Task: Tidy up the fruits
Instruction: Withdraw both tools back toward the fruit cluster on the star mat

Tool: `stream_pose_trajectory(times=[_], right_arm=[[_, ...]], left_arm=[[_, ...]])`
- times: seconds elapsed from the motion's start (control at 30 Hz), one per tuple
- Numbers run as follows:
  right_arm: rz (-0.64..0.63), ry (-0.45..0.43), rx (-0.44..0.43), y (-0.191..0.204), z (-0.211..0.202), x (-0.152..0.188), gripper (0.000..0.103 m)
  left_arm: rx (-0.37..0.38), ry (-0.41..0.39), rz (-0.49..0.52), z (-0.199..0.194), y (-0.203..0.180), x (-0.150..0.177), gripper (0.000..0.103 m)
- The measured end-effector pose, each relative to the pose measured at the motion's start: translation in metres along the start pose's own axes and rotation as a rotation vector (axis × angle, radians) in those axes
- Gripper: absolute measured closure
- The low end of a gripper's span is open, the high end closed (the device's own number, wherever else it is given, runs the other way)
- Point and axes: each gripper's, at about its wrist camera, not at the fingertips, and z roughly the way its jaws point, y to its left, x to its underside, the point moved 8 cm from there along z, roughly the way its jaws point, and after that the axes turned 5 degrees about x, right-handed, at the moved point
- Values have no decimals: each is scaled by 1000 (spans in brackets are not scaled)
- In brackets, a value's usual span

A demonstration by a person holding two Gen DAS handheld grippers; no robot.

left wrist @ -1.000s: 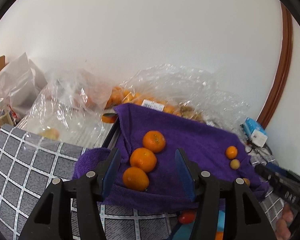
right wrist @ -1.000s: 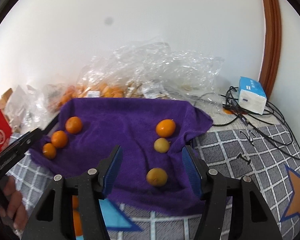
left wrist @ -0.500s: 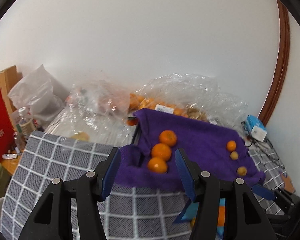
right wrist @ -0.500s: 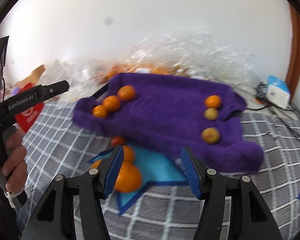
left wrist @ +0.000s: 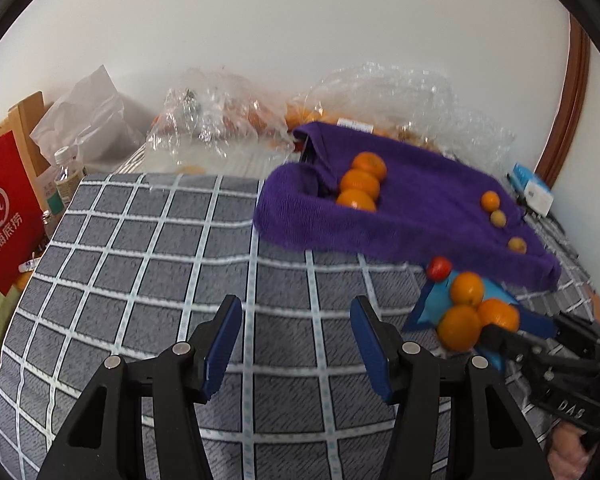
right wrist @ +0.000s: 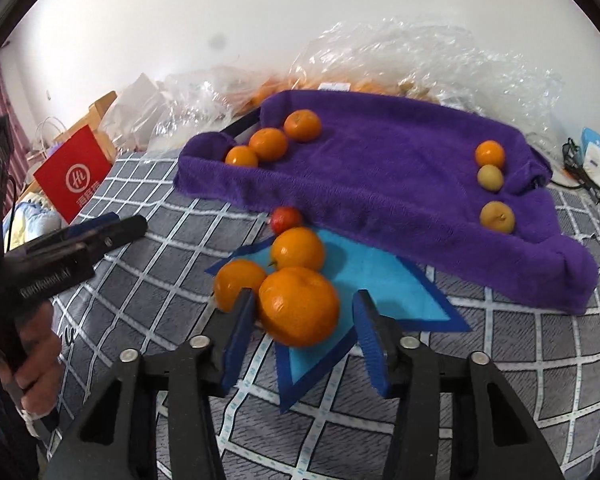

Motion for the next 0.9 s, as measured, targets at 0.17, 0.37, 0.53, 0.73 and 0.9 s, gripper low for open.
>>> stream_pose_trajectory(times=[0.17, 0.37, 0.53, 0.73, 0.9], right_arm=[[-6, -1, 19, -3, -5, 4, 62], [14, -78, 146, -40, -32, 2, 62], [85, -36, 192, -80, -27, 12, 62], [129, -22, 167, -89, -20, 17, 61], [123, 1, 188, -91, -15, 19, 61]], left_arm=[[-13, 47, 8, 6, -2, 14, 49], [-20, 84, 4, 9, -1, 20, 49], [-30, 97, -4, 10, 1, 22, 46], [-36, 104, -13, 9, 4, 23, 37], [-34, 100, -31, 7, 6, 24, 37]])
